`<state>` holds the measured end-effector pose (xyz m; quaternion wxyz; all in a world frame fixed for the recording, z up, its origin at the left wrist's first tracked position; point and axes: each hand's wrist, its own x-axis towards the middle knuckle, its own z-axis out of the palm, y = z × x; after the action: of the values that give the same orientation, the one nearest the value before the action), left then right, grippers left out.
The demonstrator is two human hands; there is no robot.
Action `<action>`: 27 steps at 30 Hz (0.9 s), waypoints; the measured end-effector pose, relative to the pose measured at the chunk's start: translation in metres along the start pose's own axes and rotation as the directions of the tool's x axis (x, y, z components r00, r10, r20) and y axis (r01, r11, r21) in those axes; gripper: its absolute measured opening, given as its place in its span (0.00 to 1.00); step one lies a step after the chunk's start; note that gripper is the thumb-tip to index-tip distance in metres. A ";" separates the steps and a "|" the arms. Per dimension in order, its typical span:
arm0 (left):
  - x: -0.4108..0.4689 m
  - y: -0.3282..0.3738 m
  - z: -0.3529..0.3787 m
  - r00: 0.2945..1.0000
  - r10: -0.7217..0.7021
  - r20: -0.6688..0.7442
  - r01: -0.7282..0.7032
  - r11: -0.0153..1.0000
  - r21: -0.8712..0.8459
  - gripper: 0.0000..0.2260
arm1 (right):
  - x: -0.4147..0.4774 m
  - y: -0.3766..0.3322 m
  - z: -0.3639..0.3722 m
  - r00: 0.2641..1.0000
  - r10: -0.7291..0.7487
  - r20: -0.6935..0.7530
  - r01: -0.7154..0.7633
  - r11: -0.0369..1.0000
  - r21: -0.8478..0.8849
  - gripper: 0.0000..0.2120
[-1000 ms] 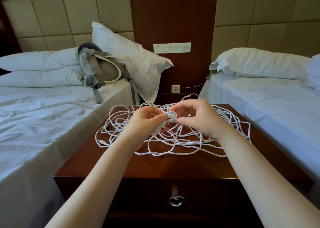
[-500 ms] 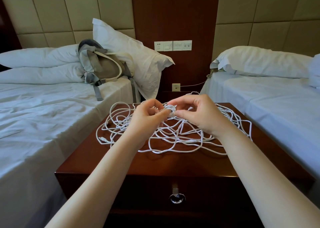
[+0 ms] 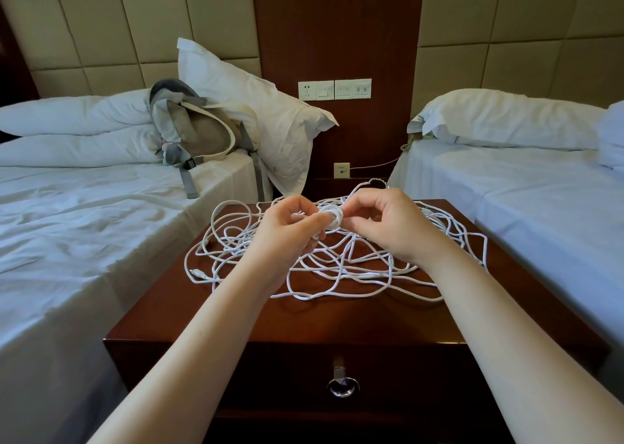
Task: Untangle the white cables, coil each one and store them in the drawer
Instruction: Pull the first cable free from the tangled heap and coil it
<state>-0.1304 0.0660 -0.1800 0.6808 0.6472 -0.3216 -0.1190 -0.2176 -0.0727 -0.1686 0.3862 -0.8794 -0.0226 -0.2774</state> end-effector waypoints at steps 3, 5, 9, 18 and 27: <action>-0.001 0.001 0.001 0.999 -0.042 0.007 0.042 0.999 -0.006 0.07 | 0.000 0.001 0.001 0.998 -0.059 -0.019 0.055 0.988 -0.143 0.11; -0.001 0.001 0.001 0.999 -0.052 0.008 0.052 0.999 -0.016 0.06 | 0.001 0.003 0.002 0.992 -0.115 -0.048 0.100 0.966 -0.240 0.11; -0.003 0.002 0.004 0.997 -0.068 0.034 0.067 0.998 0.008 0.06 | 0.003 0.013 0.001 0.968 -0.219 -0.119 0.160 0.911 -0.379 0.07; -0.006 0.015 -0.004 0.981 -0.139 0.136 0.117 0.980 0.158 0.06 | -0.002 0.012 0.006 0.931 -0.320 -0.174 0.220 0.875 -0.432 0.05; -0.049 0.009 -0.016 0.986 -0.154 0.065 0.130 0.952 0.277 0.07 | -0.040 -0.005 0.015 0.948 -0.308 -0.080 0.239 0.856 -0.457 0.06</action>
<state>-0.1601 0.1085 -0.1847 0.5607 0.7502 -0.3166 -0.1501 -0.2453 -0.0521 -0.1939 0.1336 -0.9082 -0.0548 -0.3928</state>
